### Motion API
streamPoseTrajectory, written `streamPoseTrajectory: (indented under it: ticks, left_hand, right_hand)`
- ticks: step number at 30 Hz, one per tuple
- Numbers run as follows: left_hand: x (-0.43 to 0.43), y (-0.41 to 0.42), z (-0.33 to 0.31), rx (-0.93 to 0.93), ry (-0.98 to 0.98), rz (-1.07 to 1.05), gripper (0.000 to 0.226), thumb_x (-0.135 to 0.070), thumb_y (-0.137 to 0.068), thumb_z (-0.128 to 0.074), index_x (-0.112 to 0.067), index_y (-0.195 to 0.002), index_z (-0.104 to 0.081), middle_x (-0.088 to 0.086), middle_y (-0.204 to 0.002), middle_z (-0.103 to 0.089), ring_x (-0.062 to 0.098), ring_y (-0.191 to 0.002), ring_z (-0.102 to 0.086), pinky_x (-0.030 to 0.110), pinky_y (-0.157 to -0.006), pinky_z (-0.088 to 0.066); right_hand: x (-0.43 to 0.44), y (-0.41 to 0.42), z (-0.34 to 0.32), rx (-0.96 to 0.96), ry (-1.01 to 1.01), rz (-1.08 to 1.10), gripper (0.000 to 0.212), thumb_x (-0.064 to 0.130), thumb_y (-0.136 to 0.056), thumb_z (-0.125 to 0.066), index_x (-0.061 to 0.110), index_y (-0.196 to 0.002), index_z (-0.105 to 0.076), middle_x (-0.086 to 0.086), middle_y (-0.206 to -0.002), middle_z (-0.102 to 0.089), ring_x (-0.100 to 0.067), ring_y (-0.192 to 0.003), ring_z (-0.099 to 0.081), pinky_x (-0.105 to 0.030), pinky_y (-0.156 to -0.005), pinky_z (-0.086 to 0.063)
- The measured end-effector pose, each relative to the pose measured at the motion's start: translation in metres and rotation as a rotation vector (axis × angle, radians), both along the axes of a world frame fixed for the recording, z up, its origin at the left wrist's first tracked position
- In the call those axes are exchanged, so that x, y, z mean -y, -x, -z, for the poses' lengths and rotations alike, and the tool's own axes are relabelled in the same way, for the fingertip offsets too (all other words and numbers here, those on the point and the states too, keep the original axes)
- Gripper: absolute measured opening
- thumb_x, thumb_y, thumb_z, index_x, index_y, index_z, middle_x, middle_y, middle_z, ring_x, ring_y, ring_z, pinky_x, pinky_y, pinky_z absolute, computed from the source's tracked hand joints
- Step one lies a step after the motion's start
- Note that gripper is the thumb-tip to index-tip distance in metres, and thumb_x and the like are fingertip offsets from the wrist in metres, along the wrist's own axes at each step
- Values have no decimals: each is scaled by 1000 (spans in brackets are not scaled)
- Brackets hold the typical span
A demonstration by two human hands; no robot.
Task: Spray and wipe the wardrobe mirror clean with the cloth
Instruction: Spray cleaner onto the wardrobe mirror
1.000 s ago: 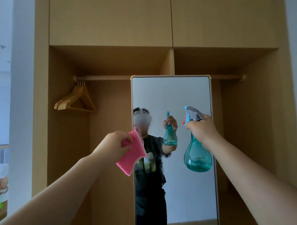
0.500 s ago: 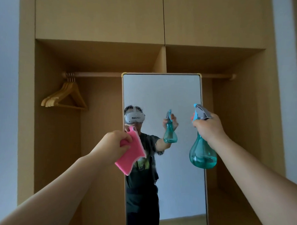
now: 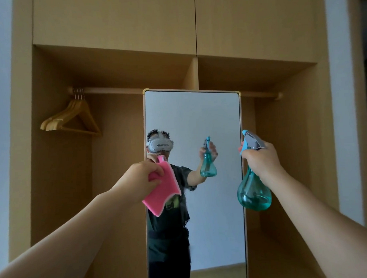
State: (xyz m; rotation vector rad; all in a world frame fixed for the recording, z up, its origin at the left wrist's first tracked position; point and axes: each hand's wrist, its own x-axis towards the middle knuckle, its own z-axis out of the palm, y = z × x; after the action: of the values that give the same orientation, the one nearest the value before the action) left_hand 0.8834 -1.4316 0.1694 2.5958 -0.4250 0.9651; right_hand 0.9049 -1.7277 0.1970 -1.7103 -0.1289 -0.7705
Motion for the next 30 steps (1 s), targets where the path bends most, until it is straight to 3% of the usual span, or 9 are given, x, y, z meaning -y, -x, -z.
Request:
streamPoseTrajectory:
  ticks: [4,8,11,14,20,26,30]
  left_hand:
    - [1,0,0,6,17,8,20,-12,-88,-61,-29,-97,-68,-8,-100,-61,1,-80,-54,8,-60,-41]
    - [2,-1,3,3,19,22,21,-11,-87,-62,-30,-95,-67,-8,-100,-62,3,-82,-56,10,-62,-42]
    - [4,0,8,-13,8,31,21,-12,-88,-61,-29,-97,-68,-8,-100,-62,4,-82,-56,10,-62,-42]
    - [6,1,16,-40,12,38,21,-12,-88,-62,-28,-99,-68,-9,-99,-62,2,-81,-54,10,-63,-42]
    - [11,2,39,-105,12,62,19,-13,-89,-62,-26,-100,-68,-12,-97,-62,-3,-80,-53,9,-64,-41]
    - [13,0,54,-147,21,59,21,-12,-89,-62,-23,-105,-69,-8,-102,-63,10,-88,-58,20,-74,-49]
    - [13,-2,58,-145,20,73,21,-12,-89,-62,-23,-105,-69,-9,-99,-63,2,-80,-53,9,-65,-41]
  right_hand:
    - [3,-2,5,-31,-24,18,31,6,-86,-58,10,-117,-61,-13,-101,-62,-16,-76,-53,-25,-61,-40]
    - [5,1,15,-76,-1,-33,27,8,-89,-58,12,-116,-58,-10,-95,-60,-15,-74,-50,-25,-60,-38]
    - [6,4,33,-92,23,-52,25,5,-89,-57,14,-112,-59,-19,-104,-62,-26,-81,-56,-26,-60,-37]
    - [8,6,53,-123,32,-68,24,4,-89,-58,22,-104,-55,-20,-112,-63,-26,-84,-57,-26,-59,-39]
    - [11,2,93,-221,51,-55,23,9,-90,-59,22,-109,-55,-15,-105,-64,-19,-78,-57,-27,-61,-44]
    - [12,4,112,-270,44,-42,30,8,-91,-59,18,-118,-56,-11,-96,-61,-18,-75,-56,-26,-56,-41]
    - [12,4,116,-264,42,-35,25,8,-91,-59,17,-114,-59,-11,-94,-62,-17,-73,-55,-26,-58,-42]
